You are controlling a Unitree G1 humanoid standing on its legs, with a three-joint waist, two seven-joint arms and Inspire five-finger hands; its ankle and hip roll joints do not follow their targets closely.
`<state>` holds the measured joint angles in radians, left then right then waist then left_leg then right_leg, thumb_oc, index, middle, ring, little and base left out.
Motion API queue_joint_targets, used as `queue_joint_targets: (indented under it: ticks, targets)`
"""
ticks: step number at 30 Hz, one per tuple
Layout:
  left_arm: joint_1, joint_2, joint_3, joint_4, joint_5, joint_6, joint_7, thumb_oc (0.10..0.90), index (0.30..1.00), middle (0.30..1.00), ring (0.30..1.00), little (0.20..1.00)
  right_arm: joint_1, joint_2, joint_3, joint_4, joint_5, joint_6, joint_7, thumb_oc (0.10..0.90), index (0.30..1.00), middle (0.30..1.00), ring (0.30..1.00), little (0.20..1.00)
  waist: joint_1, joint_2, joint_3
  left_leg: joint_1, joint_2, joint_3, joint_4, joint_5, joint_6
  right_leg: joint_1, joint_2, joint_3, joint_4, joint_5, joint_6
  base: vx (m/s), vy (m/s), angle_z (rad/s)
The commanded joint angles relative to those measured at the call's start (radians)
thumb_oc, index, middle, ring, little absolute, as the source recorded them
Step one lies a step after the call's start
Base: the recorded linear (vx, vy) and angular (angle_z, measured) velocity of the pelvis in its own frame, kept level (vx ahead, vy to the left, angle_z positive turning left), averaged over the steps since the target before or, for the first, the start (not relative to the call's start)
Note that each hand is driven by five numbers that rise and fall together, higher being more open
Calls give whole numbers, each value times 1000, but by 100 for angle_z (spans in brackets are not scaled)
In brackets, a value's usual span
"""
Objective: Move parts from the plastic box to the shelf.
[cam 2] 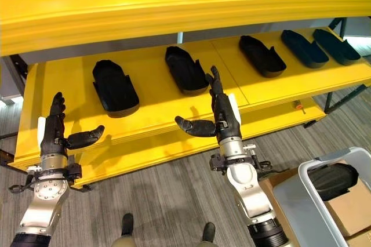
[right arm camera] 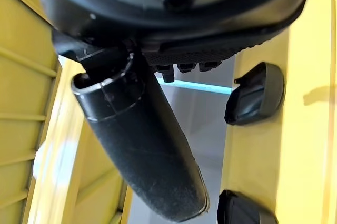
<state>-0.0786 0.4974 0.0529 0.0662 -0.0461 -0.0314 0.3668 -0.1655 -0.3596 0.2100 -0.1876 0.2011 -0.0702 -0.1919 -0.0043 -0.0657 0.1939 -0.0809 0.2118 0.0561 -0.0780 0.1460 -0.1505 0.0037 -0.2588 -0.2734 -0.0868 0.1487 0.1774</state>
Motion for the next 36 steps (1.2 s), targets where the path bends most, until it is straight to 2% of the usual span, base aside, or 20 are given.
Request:
queue_joint_targets:
  ticks: [1,6,12,23,31,36]
  targets:
    - [-121,72,11,18,77,-60,87,900,1000,1000,1000,1000,-100,-17,-30,-62,26,-134,-7,900,1000,1000,1000,1000,-9,15,-58,76,-27,98,-9,-56,53,17,21,14,44,-35,-19,-9,31,-15]
    - [-222,133,-18,113,138,-38,143,900,1000,1000,1000,1000,-90,-31,-27,-68,27,-141,-15,900,1000,1000,1000,1000,-25,12,-42,70,-30,118,-9,-56,57,-10,20,38,44,-27,-15,-15,20,-22]
    - [-270,195,-36,180,199,-23,163,900,1000,1000,1000,1000,-56,-47,-35,-80,31,-155,-14,900,1000,1000,1000,1000,-39,9,-29,69,-32,129,-9,-56,59,-24,19,52,43,-20,-12,-5,13,-9]
    - [-399,308,-170,283,499,62,199,900,1000,1000,1000,1000,-49,-70,-23,-88,23,-201,-33,900,1000,1000,1000,1000,-55,-18,17,48,-32,136,-9,-50,61,-52,18,60,43,-8,-2,-8,4,-3]
    - [-470,311,-257,309,620,86,207,900,1000,1000,1000,1000,-70,-75,-9,-93,-5,-213,-58,900,1000,1000,1000,1000,-57,-39,31,36,-37,140,-9,-54,66,-70,19,73,38,-1,2,0,0,0]
    - [-496,288,-278,316,659,107,231,900,1000,1000,1000,1000,-80,-74,-4,-94,-22,-216,-72,900,1000,1000,1000,1000,-61,-49,38,35,-39,148,-9,-58,69,-78,19,81,37,1,3,2,4,-2]
